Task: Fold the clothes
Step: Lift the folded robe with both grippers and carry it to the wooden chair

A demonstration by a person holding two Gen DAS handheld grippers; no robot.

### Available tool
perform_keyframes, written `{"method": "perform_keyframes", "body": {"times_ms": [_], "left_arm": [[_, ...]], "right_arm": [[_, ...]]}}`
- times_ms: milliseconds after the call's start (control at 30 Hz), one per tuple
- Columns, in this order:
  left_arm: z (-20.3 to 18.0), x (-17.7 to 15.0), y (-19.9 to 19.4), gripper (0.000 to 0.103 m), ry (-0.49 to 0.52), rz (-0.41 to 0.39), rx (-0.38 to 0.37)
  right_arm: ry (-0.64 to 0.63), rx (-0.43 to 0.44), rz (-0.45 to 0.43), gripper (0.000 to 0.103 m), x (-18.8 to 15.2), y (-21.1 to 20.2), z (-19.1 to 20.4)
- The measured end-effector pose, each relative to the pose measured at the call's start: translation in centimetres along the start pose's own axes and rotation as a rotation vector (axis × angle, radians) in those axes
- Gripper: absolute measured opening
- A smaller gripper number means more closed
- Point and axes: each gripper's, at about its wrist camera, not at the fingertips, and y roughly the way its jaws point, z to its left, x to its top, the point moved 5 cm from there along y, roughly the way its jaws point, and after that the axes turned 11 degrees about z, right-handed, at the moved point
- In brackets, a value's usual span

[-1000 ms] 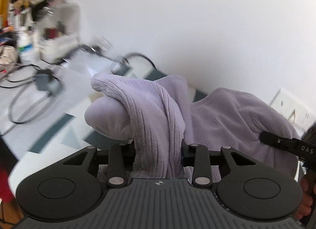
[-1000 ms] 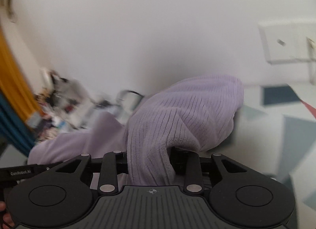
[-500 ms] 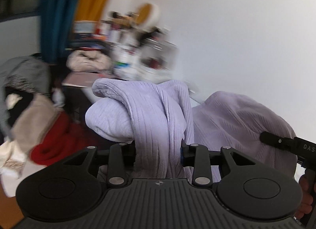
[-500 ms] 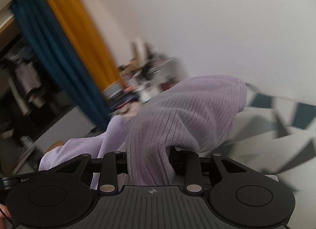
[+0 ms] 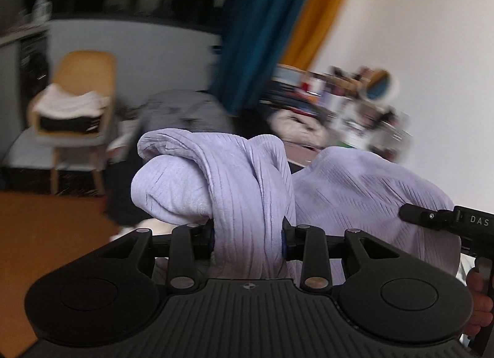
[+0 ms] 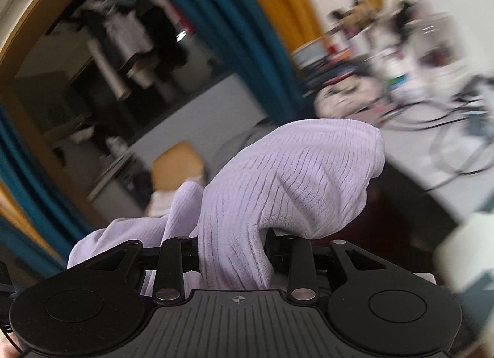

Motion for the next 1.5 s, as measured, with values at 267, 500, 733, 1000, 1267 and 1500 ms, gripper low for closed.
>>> {"method": "perform_keyframes", "body": {"times_ms": [267,500,733,1000,1267,1500], "left_arm": [[14.7,2.1,-1.5,0.035,-0.189,-0.024,0.166],[27.4,6.0,0.8,0.034,-0.322,-0.021,0.278],[38.8,14.9,5.3,0.034,-0.352,0.018,0.342],[47.6,24.9,11.0,0.034,-0.356,-0.006,0.343],[59.9,33.1,18.7,0.034,-0.353,0.019,0.219],[70.6,42.0,26.0,0.034,-0.261,0.116,0.164]], "right_arm": [[-0.115,0.137,0.171,0.028,-1.2,13.2,14.3],[-0.182,0.226,0.326,0.028,-1.8,26.6,23.5],[-0.196,0.312,0.397,0.029,3.1,41.2,30.2],[-0.162,0.314,0.411,0.029,10.5,55.1,34.8],[-0.174,0.262,0.38,0.029,16.0,68.4,38.1],[-0.052,0.134,0.369,0.029,19.6,80.7,42.6]]}}
